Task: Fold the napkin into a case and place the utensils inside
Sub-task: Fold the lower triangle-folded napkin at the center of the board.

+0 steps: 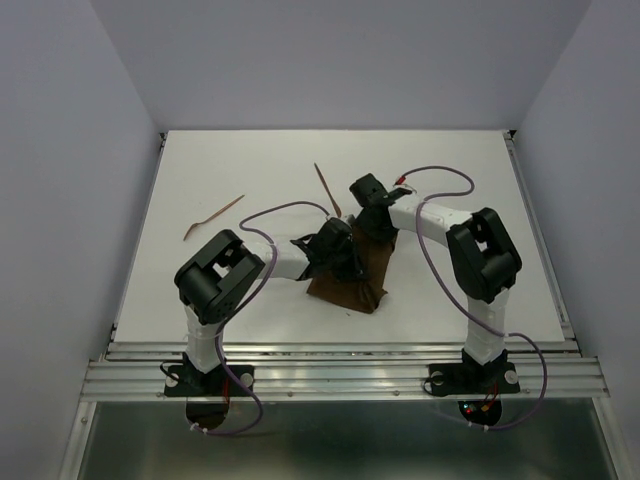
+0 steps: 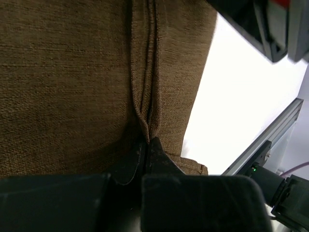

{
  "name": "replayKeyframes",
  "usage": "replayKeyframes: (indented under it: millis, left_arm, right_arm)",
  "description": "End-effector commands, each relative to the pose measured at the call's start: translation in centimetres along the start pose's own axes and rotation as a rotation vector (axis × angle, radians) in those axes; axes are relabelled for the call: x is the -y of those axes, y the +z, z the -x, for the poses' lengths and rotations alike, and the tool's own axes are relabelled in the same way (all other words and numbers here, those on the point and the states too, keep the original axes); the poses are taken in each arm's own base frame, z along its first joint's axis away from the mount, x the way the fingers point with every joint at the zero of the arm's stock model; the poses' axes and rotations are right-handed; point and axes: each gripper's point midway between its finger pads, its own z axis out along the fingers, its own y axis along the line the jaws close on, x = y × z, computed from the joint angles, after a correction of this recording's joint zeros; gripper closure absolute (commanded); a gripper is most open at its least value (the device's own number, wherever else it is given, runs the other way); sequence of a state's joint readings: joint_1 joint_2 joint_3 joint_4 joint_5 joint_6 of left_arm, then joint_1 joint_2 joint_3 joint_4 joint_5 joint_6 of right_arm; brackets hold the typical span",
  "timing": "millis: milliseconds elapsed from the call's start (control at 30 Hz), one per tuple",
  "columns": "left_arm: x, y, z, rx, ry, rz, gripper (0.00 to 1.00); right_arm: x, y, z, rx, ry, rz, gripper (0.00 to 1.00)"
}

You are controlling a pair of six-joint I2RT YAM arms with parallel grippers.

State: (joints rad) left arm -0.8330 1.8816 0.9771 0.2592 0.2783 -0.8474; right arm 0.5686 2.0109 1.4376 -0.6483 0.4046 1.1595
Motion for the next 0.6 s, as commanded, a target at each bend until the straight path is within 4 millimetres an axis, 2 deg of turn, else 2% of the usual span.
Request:
replayKeyframes:
  millis: [0,333,433,567]
  left_arm:
    - [0.1,-1.1,0.3,0.017,0.017,-0.021,1.0]
    - [0.1,-1.1,-0.1,0.001,0.025,-0.047,1.0]
    - [0.3,-1.1,-0.2,-0.012,0.041,-0.065,1.0]
    - [0.8,-1.2,-0.7,-0.042,0.07,-0.092,1.0]
  right_arm:
    - [2.7,0.3,-3.7,-0.124,-0.119,0.018,0.28]
    - [2.0,-3.6,-2.0,-0.093,-0.146,0.15,0.26]
    - [2.3,-4.9,-1.3,-0.063,-0.148,0.177,0.26]
    - [3.7,-5.4,0.6,0.009,-0.136,0.161,0.25]
